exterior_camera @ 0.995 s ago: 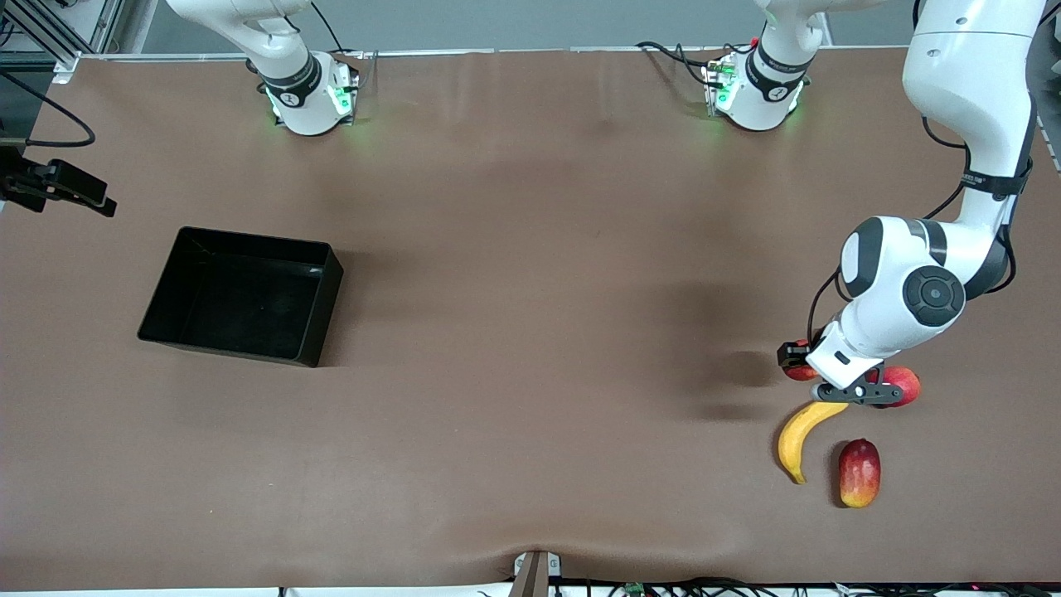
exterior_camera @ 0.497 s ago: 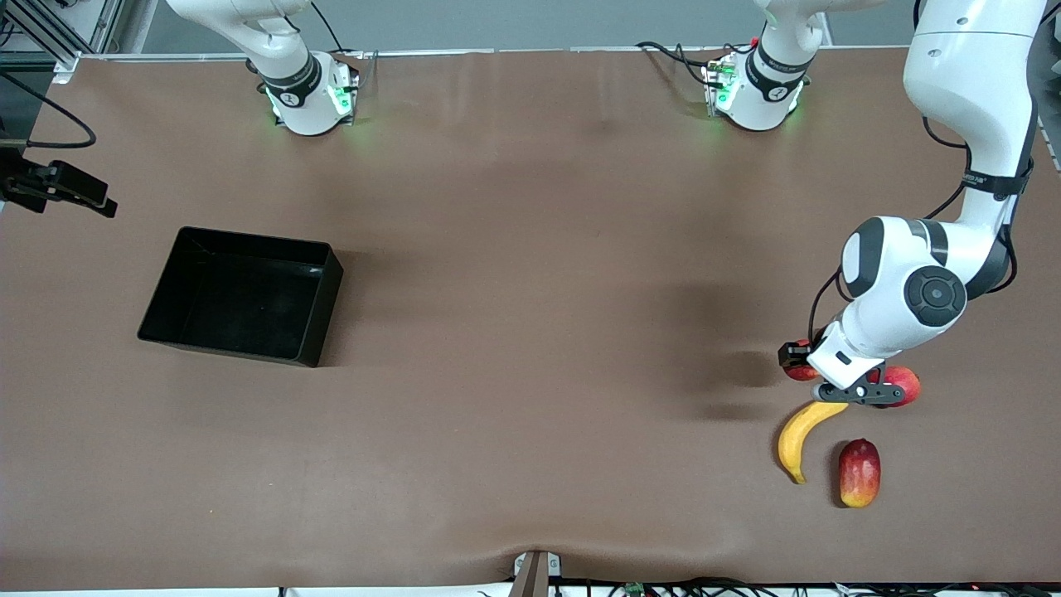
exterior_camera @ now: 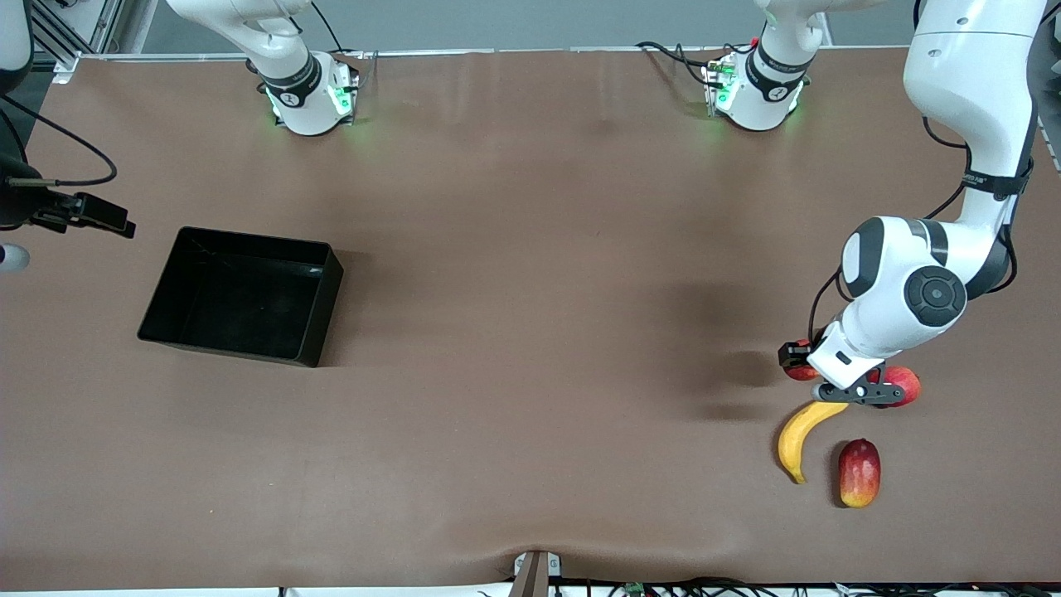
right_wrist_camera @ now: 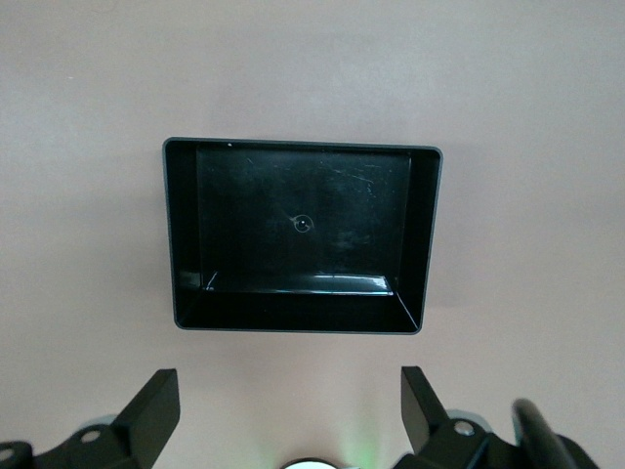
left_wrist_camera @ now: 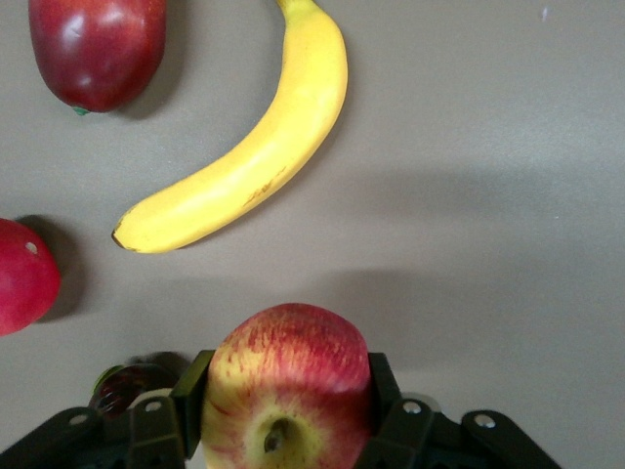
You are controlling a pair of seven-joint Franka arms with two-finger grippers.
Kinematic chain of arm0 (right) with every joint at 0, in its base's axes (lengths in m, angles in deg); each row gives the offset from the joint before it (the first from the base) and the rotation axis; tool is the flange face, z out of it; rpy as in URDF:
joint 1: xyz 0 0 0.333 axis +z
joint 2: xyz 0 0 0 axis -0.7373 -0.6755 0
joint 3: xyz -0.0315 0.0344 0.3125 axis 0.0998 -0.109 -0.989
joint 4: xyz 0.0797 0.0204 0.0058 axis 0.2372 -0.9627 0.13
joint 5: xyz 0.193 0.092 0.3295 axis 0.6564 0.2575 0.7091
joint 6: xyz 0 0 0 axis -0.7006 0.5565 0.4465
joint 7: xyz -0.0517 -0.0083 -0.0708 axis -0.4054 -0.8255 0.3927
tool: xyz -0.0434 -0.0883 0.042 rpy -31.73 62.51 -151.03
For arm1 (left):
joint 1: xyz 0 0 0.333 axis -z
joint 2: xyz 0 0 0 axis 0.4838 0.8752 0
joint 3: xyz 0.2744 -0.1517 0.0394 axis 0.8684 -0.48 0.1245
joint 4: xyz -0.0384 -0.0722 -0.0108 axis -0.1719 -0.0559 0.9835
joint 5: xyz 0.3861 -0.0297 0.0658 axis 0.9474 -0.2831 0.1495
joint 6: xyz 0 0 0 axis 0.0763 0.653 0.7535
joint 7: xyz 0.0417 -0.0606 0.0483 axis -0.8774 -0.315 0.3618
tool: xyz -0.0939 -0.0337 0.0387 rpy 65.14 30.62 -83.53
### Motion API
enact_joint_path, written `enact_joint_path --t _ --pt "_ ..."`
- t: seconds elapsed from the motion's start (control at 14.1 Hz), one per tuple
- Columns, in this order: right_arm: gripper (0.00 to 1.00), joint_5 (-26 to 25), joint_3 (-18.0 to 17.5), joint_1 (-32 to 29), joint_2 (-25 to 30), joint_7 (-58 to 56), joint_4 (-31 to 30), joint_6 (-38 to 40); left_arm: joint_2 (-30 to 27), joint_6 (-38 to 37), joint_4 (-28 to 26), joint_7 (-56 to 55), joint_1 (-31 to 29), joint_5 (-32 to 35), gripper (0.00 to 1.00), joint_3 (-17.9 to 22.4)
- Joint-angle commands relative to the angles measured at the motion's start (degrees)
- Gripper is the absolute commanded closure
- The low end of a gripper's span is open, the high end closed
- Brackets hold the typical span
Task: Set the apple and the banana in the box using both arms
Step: 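Reach the right gripper to the rim of the black box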
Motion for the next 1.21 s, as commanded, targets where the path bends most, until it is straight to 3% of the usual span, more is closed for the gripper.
enact_joint_path --t 0.0,0.43,0.64,0.85,1.14 --pt "0.00 -0.3 -0.7 -1.6 -5.8 -0.2 1.5 1.0 -1.5 -0.8 -0.8 -1.2 -0.1 1.2 1.00 -0.2" --pt "0.00 -1.7 -0.6 -6.9 -13.6 -0.4 0.8 -4.2 -1.6 -0.8 -0.8 -1.2 -0.2 1.2 1.00 -0.2" --pt "0.00 -0.3 -1.0 -13.0 -14.3 -2.0 -1.3 -6.8 -1.6 -0.8 -0.8 -1.2 -0.1 1.2 1.00 -0.2" --pt "0.00 -0.9 -0.8 -17.9 -9.7 -15.2 -17.1 -20.1 -1.6 -0.8 -0.8 -1.2 -0.1 1.2 1.00 -0.3" --pt "0.00 0.3 -1.0 -19.6 -6.2 -17.5 -31.2 -35.2 -1.5 -0.8 -0.8 -1.4 0.0 1.2 1.00 -0.3"
